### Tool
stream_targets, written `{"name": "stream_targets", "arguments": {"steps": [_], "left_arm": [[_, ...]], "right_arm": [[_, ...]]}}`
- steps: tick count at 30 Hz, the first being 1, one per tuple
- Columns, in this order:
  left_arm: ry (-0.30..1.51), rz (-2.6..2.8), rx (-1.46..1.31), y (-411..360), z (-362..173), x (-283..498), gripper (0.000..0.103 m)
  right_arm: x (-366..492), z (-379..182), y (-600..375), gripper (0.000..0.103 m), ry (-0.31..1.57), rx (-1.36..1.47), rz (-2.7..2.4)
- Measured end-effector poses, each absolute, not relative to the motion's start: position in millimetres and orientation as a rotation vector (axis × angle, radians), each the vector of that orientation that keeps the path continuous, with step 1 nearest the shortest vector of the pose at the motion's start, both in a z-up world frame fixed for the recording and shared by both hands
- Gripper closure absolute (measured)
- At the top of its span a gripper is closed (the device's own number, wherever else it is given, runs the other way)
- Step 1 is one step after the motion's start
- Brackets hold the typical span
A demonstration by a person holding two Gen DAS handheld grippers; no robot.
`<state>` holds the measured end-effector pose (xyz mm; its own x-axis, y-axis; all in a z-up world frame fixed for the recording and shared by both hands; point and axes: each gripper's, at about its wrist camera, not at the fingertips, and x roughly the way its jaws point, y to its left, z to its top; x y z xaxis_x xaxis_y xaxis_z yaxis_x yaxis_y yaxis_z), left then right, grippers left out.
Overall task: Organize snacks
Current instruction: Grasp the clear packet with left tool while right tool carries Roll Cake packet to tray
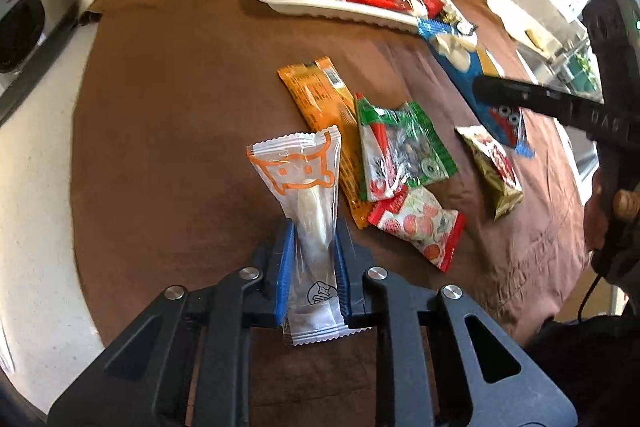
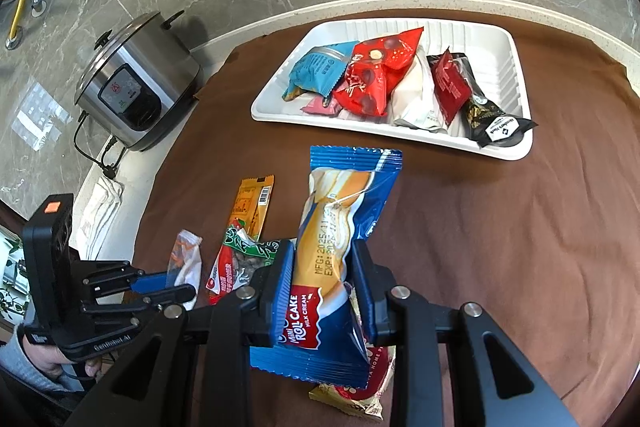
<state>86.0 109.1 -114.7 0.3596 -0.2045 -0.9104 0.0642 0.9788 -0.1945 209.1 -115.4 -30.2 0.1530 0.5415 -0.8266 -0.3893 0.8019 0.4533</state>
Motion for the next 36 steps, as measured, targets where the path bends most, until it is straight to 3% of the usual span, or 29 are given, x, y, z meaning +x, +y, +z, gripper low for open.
{"name": "stream_targets", "arguments": {"steps": [36], "left_arm": [[1.063, -0.24, -0.153, 123.6, -52.5, 171.8, 0.086]], "right_arm": [[247.2, -9.8, -138.3, 0.071, 1.163, 0.173, 0.603]]}}
